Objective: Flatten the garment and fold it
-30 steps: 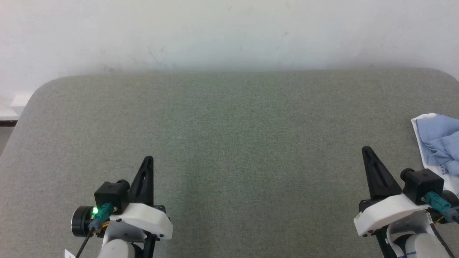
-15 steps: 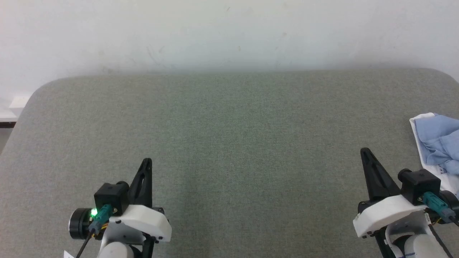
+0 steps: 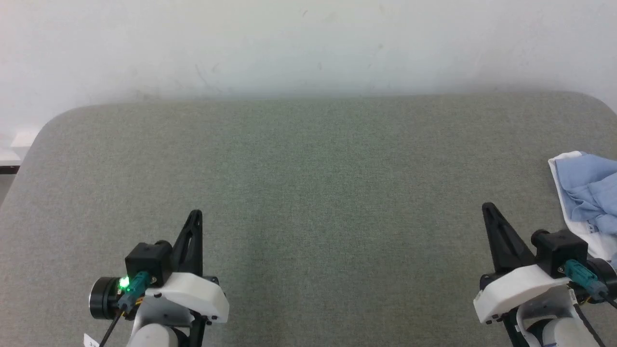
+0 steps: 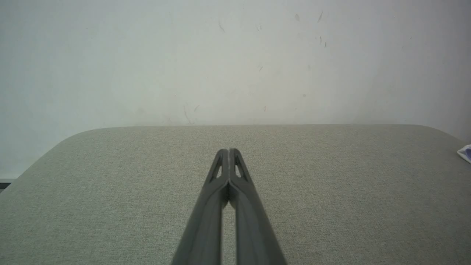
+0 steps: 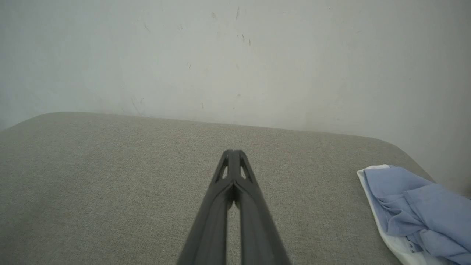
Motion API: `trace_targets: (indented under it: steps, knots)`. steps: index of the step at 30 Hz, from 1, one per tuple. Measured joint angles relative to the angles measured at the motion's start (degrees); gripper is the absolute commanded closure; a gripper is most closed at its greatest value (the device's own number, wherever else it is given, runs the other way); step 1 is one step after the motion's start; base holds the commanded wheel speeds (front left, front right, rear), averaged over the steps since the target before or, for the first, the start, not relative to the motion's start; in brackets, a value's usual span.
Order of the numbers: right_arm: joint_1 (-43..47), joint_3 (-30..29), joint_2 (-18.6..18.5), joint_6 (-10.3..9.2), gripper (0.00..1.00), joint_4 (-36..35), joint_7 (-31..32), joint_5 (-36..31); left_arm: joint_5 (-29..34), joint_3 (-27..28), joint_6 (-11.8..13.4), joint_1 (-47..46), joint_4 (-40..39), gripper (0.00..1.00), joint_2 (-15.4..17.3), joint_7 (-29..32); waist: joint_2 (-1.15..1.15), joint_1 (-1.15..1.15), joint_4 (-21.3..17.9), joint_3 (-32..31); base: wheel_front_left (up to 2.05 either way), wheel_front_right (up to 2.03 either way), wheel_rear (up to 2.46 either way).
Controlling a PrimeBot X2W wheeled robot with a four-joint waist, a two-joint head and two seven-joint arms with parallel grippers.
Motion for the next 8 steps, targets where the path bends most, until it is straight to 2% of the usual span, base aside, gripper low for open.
trace_targets:
  steps: [8]
  knots:
    - [0.08, 0.18, 0.00, 0.00, 1.00, -0.40, 0.54, -0.49, 1.25, 0.24, 0.20, 0.63, -1.16, 1.00, -0.02, 0.78, 0.00, 0.00, -0.15, -0.07, 0.00, 0.00, 0.00]
